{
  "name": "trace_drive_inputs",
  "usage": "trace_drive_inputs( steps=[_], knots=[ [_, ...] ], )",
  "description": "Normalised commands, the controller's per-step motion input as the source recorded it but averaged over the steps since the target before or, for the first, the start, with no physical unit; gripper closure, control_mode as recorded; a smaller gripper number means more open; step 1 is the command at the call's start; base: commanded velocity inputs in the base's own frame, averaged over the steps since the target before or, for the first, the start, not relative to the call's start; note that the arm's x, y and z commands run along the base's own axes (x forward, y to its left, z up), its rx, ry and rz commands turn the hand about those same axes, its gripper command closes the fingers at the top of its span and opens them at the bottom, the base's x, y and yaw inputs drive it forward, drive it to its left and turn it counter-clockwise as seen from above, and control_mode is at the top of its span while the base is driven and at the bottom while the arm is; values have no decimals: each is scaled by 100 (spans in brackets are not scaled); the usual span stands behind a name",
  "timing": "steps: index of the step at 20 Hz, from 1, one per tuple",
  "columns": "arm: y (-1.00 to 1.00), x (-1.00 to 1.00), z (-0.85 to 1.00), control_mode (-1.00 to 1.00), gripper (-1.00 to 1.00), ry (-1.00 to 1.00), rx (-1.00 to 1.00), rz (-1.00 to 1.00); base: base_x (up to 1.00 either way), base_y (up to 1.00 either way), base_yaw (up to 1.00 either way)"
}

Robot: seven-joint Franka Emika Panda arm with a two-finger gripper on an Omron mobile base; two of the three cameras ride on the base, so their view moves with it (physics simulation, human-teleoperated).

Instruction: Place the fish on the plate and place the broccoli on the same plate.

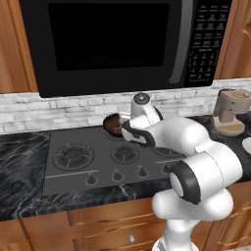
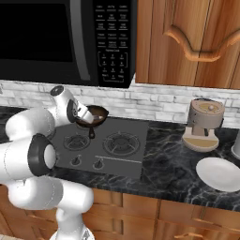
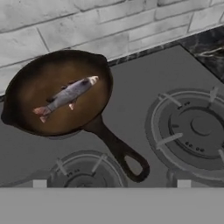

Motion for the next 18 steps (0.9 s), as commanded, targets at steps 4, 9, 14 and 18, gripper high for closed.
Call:
trace_drive_inputs(
  steps=[4,9,14,18],
  knots=[
    [4,64,-1,-100,-100,9,0,-2,0,0,0],
    [4,58,-2,-100,-100,7,0,-1,0,0,0],
    [9,39,-23,-100,-100,0,0,-1,0,0,0],
    [0,26,-36,-100,-100,0,0,0,0,0,0]
  ],
)
